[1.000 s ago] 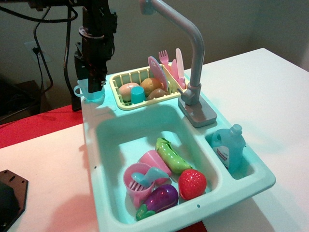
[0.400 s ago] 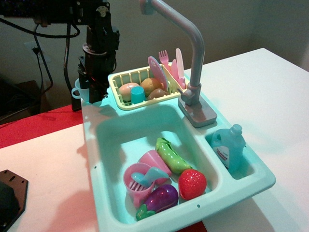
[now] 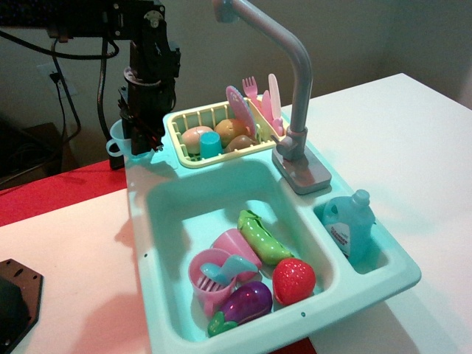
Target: Put cup from counter to sink
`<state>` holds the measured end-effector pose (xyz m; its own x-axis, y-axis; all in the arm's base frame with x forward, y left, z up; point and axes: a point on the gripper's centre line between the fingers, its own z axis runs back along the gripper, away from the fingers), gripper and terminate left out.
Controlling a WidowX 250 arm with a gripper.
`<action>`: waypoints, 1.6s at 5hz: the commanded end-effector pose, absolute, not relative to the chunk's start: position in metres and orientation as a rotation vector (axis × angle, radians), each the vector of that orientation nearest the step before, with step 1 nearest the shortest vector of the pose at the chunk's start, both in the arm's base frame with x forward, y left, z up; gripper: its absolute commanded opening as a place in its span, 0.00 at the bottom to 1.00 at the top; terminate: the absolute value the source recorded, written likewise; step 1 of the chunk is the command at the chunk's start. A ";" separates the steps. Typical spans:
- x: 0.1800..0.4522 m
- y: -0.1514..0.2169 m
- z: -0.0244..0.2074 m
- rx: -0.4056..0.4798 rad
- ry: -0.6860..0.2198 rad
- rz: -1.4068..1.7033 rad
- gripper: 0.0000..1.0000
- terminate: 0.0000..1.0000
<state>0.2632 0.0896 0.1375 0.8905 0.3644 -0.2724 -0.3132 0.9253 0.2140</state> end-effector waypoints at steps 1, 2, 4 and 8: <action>0.263 0.092 0.153 0.179 0.245 0.367 0.00 0.00; 0.275 0.084 0.157 0.215 0.221 0.324 0.00 0.00; 0.322 0.028 0.181 0.207 0.144 0.210 0.00 0.00; 0.348 -0.020 0.113 0.069 0.196 0.160 0.00 0.00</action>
